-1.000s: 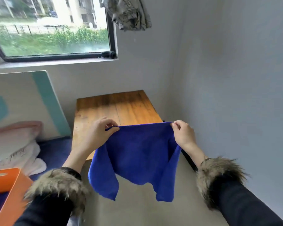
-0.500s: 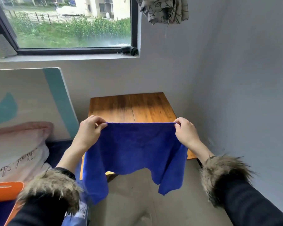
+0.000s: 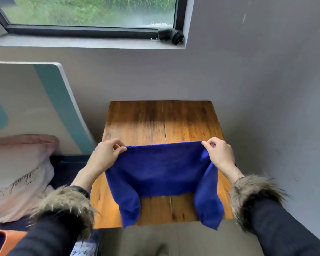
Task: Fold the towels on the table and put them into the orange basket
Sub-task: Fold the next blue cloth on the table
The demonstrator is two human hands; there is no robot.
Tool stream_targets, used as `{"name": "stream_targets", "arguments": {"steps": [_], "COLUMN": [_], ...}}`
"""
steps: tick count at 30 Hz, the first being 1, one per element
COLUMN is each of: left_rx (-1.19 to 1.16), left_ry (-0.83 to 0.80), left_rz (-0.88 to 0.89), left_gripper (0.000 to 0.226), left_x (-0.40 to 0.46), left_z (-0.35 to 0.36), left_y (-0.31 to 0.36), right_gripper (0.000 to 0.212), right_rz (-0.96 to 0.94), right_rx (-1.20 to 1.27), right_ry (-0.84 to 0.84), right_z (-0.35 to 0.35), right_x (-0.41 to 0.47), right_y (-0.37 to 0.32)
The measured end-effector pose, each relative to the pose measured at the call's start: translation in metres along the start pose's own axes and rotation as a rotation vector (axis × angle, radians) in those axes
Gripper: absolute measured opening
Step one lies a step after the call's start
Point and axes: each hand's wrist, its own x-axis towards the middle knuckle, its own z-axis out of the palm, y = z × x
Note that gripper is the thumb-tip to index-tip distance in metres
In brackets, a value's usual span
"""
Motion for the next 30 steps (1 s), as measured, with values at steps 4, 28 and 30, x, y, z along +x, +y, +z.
{"name": "stream_targets", "arguments": {"steps": [4,28,30], "left_rx": [0.037,0.191,0.25], "left_ry": [-0.058,-0.054,-0.169], "left_rz": [-0.009,-0.139,-0.071], "left_gripper": [0.008,0.052,0.066], "left_x": [0.058,0.153,0.142], "left_z": [0.014,0.166,0.18], "left_y": [-0.012,-0.15,-0.15], "right_gripper": [0.026,0.062,0.063], "right_rz": [-0.008,-0.223,-0.239], "right_rx": [-0.096,-0.414,-0.472], "right_ry": [-0.009,-0.338,-0.321], "right_z": [0.022,0.288,0.303], "right_x": [0.054,0.132,0.127], "right_y": [-0.01,-0.002,0.005]}}
